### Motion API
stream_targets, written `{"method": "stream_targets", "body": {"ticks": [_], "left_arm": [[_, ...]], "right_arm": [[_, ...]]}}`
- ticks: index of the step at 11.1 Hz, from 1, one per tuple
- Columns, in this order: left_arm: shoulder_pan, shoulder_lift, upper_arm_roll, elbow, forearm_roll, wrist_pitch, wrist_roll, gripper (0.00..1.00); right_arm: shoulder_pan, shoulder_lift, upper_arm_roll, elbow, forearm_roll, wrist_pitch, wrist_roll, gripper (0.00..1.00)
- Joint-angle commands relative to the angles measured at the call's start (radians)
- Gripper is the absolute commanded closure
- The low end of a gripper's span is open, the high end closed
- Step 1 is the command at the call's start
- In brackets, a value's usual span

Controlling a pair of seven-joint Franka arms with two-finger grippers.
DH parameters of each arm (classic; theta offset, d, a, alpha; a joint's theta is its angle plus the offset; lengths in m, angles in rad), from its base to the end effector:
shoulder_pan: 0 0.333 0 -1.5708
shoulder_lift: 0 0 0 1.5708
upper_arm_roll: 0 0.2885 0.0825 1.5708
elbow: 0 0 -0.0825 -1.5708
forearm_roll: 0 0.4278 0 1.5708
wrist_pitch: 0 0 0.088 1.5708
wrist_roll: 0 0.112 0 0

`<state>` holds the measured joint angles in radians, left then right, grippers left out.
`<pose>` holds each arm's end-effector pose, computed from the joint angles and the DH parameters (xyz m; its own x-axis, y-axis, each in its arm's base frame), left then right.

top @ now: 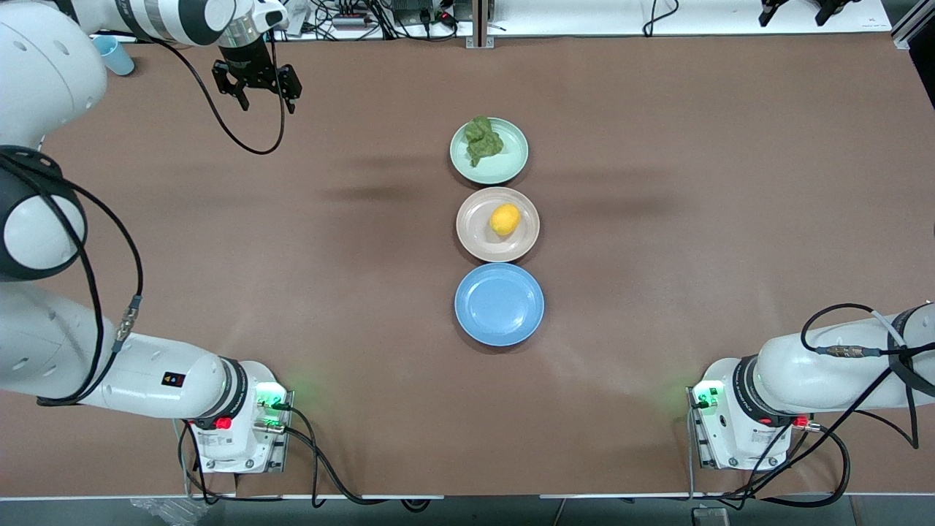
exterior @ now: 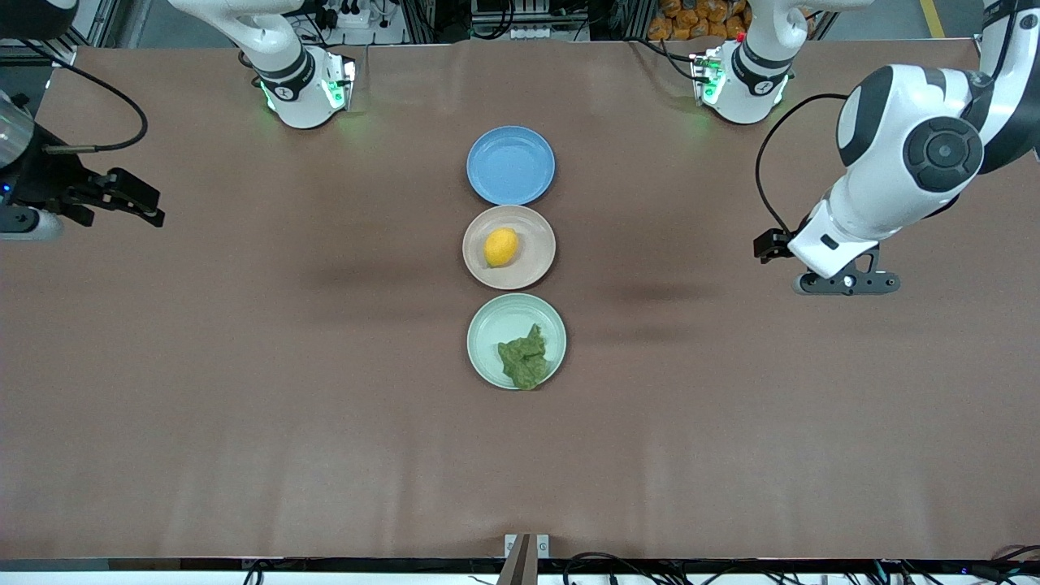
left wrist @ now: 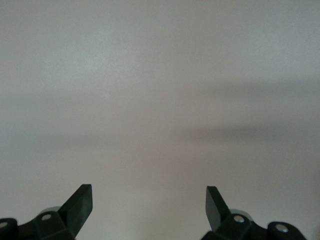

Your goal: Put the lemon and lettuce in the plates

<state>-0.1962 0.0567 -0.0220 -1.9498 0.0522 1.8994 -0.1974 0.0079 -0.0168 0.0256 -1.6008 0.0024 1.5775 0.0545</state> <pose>0.5837 -0.1252 0.3899 0.9947 -0.0369 -0.0961 -0.0434 -0.9969 -0.0662 0.5934 0.0203 0.5871 0.9998 -0.0210 -0.0066 -0.0210 -0.9998 -0.0016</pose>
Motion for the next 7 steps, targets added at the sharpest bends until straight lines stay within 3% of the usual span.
{"method": "stream_targets", "body": {"ticks": [1, 7], "left_arm": [[-0.017, -0.081, 0.028, 0.023, -0.037, -0.013, 0.026, 0.0], [-0.02, -0.115, 0.03, 0.21, -0.023, -0.062, 0.021, 0.0]], "right_arm": [[0.003, -0.006, -0.027, 0.041, 0.011, -0.021, -0.125, 0.0], [0.0, -0.058, -0.03, 0.048, 0.013, -0.076, -0.179, 0.0]]}}
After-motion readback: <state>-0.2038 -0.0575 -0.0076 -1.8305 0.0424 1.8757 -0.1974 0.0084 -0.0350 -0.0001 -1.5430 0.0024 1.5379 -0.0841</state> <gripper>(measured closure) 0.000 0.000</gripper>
